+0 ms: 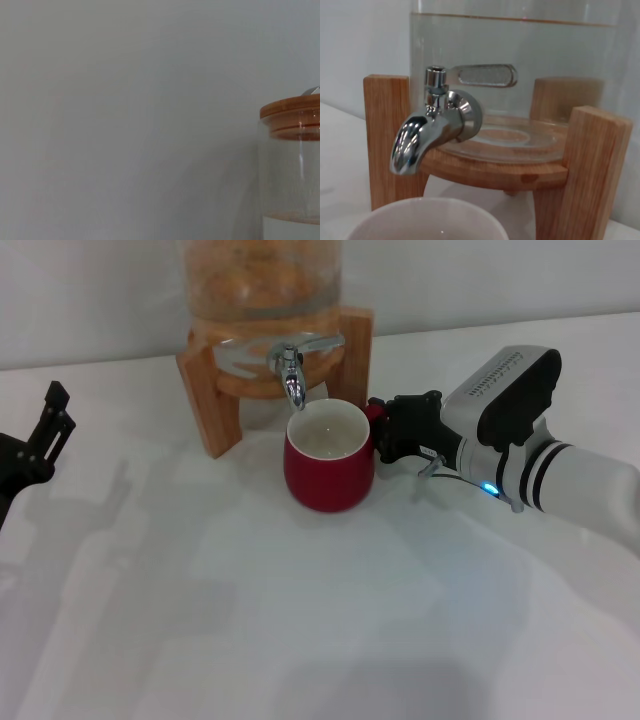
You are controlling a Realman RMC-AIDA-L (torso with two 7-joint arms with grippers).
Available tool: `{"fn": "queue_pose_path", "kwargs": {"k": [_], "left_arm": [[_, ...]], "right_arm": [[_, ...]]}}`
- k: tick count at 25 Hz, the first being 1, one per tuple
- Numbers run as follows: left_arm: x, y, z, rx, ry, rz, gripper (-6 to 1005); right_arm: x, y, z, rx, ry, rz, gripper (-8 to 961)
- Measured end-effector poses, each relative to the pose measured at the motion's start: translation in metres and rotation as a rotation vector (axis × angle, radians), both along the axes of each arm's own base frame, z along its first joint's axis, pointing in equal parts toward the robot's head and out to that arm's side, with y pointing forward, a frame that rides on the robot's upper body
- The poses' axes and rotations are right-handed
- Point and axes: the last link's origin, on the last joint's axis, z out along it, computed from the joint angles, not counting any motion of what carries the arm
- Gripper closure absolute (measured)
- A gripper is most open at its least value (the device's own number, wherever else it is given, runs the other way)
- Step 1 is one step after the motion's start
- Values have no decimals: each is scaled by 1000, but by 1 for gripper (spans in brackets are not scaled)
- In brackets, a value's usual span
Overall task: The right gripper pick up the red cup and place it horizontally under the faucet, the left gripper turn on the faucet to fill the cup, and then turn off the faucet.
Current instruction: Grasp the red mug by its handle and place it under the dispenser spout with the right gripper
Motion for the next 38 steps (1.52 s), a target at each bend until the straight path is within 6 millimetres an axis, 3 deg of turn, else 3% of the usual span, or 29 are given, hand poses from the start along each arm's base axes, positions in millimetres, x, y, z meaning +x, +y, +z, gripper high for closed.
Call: {"fn": "queue_pose_path", "kwargs": {"k": [35, 38], "left_arm": [[-1, -2, 0, 0, -1, 2, 198], [0, -2, 0, 1, -2, 0, 198]], "right_arm": [[-7, -4, -7, -29, -10, 36, 801], [-7, -4, -7, -29, -10, 35, 757]]}}
